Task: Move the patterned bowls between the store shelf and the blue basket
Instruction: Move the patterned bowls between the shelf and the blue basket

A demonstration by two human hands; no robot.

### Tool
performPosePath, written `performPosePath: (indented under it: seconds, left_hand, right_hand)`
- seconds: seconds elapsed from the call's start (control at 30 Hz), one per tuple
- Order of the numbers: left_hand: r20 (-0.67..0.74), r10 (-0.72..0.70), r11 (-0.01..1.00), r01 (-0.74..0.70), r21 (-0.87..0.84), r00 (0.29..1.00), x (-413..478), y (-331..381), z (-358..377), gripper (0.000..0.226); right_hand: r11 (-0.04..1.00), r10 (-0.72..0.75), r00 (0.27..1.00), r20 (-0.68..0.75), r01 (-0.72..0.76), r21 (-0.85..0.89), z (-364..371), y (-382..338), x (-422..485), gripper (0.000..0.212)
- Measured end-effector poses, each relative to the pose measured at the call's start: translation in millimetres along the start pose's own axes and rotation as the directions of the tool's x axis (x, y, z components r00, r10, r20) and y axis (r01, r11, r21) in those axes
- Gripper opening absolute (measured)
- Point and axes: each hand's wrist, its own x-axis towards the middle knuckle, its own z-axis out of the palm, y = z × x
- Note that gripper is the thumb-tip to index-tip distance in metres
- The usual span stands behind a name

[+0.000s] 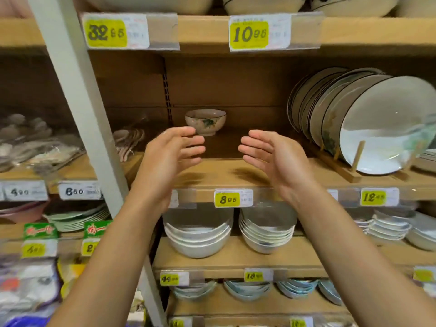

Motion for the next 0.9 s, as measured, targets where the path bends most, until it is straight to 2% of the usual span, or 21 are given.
performPosePath:
  seconds: [0.1, 0.23, 0.3, 0.47, 0.67, 0.8, 0.9]
  left_hand:
    - [-0.011, 0.005, 1.000, -0.005, 0.018, 1.000, -60.5, 7.2, -6.3, 0.025]
    - [-0.181, -0.044, 0.999, 0.044, -0.004, 0.982, -128.8, 11.8, -18.7, 0.026]
    - [-0.279, -0.066, 0.997, 0.071, 0.008, 0.958, -163.9, 9.2, -28.2, 0.027]
    - [-0.448, -0.133, 0.986, 0.165, 0.035, 0.884, -256.4, 13.5, -68.5, 0.024]
    - [-0.625, -0.154, 0.976, 0.215, 0.023, 0.766, -335.3, 33.6, -139.6, 0.028]
    - [-0.678, -0.165, 0.973, 0.230, 0.007, 0.717, -368.2, 38.1, -187.5, 0.030]
    - [-0.712, -0.227, 0.943, 0.334, 0.010, 0.664, -386.6, 32.4, -227.4, 0.027]
  right_hand:
    - [0.998, 0.030, 0.999, 0.039, -0.032, 0.053, -6.0, 13.3, -41.1, 0.024]
    - [0.982, 0.098, 0.991, 0.089, -0.110, 0.152, -14.6, 32.8, -86.7, 0.023]
    - [0.971, 0.166, 0.974, 0.152, -0.188, 0.145, -14.3, 46.4, -107.2, 0.023]
    - [0.928, 0.337, 0.888, 0.312, -0.370, 0.052, 5.1, 87.0, -162.2, 0.025]
    - [0.867, 0.485, 0.760, 0.433, -0.482, -0.125, 58.3, 142.9, -225.0, 0.022]
    - [0.849, 0.526, 0.731, 0.435, -0.485, -0.210, 104.7, 185.0, -258.0, 0.021]
    - [0.816, 0.578, 0.718, 0.389, -0.501, -0.288, 137.0, 218.2, -277.9, 0.019]
